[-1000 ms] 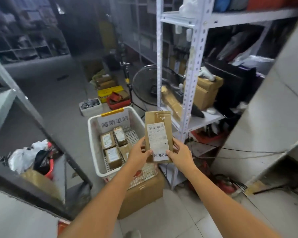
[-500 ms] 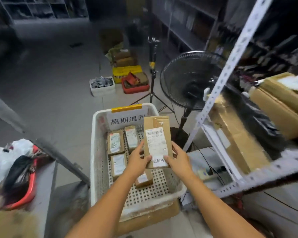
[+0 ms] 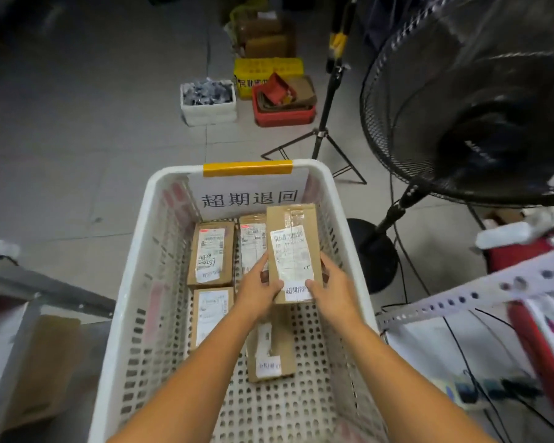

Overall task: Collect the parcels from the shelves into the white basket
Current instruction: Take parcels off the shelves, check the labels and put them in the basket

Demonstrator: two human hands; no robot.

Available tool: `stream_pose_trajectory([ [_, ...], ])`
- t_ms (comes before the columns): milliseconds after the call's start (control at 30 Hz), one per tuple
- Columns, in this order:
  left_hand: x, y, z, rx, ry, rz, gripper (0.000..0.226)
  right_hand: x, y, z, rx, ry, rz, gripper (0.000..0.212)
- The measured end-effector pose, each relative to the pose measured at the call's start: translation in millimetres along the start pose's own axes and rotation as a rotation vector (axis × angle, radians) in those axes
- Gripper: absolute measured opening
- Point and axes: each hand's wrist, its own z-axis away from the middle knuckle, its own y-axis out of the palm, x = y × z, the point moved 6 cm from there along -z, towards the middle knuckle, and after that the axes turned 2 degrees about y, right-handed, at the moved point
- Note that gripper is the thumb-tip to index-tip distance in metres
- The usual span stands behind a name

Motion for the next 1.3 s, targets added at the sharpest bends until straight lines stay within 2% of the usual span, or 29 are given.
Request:
stream_pose_trajectory([
  [233, 40, 15, -77, 0.028, 0.009, 0.039, 0.072, -40, 34, -58, -0.154, 0.076, 0.128, 0.059],
  [367, 63, 20, -95, 0.043, -0.015, 0.021, 0.069, -57, 47, -78, -0.132, 0.167, 0.221, 0.056],
  [500, 72, 15, -109, -0.004, -0.003, -0.093, 0.067, -64, 58, -97, -0.089, 0.203, 0.164, 0.05],
  [833, 69, 12, -122, -0.081, 0.01, -0.312, 0.062, -79, 69, -116, -0.066, 0.18, 0.103, 0.052],
  [1100, 71, 22, -127, -0.105, -0.002, -0.339, 0.06, -88, 70, -119, -0.152, 0.127, -0.007, 0.058],
  [1300, 72, 25, -129, -0.072, -0.042, -0.3, 0.053, -92, 72, -127, -0.167, 0.186, -0.004, 0.056],
])
